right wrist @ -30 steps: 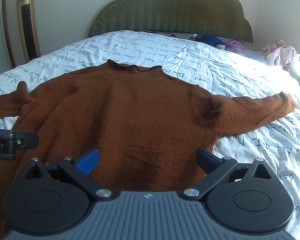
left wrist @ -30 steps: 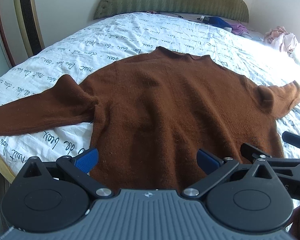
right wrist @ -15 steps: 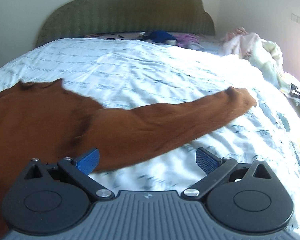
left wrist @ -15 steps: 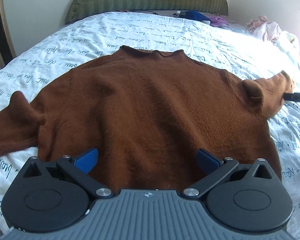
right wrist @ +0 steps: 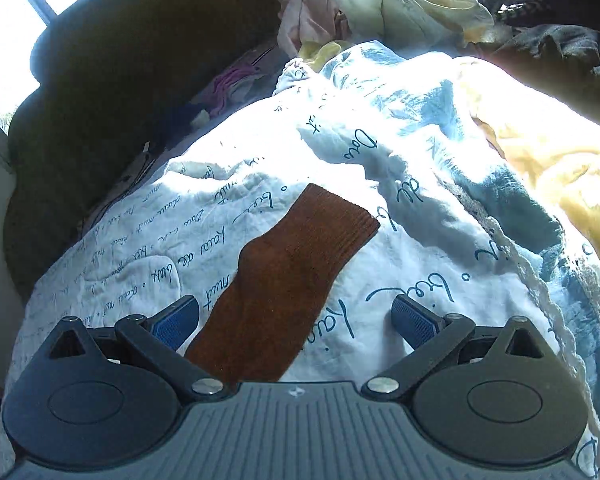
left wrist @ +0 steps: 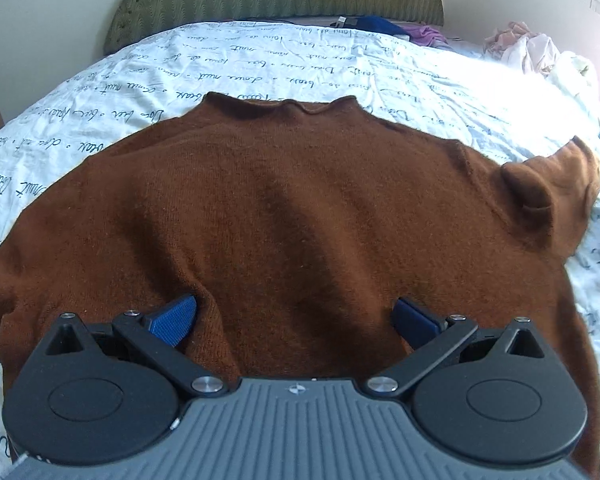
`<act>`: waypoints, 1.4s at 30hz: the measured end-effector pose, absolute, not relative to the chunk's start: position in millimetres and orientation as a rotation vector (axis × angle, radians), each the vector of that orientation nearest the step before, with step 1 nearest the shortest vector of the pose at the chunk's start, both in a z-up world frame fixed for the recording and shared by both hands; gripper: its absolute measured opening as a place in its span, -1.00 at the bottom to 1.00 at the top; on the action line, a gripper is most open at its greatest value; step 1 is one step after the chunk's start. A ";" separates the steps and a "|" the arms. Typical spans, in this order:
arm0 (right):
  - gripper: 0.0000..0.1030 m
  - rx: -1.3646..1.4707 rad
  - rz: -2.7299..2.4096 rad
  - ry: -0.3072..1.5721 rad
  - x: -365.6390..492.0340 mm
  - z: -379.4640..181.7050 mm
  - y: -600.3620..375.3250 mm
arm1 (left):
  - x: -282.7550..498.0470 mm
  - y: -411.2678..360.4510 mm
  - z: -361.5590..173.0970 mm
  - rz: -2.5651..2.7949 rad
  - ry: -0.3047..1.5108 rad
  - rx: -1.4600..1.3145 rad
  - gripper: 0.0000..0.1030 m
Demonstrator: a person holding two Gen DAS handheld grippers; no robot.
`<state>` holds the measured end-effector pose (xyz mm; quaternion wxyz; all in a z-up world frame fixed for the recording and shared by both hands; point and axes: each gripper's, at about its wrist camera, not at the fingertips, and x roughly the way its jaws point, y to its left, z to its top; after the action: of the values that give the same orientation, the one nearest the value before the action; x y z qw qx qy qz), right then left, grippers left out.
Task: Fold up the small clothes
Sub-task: 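Grasp the brown sweater's sleeve cuff with the right gripper and lift, then carry the held sleeve and side across the sweater body with the right gripper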
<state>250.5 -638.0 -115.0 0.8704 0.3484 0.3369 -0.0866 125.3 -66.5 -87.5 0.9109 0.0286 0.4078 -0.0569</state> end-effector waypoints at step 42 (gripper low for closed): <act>-0.86 0.482 0.116 0.329 137.6 114.1 -535.7 | 144.6 -22.2 -49.7 -0.171 0.875 -0.007 1.00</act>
<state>137.6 -535.7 114.1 0.9561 0.2372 0.1622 0.0570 144.6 -22.2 -49.7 0.9024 -0.0032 0.4230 -0.0827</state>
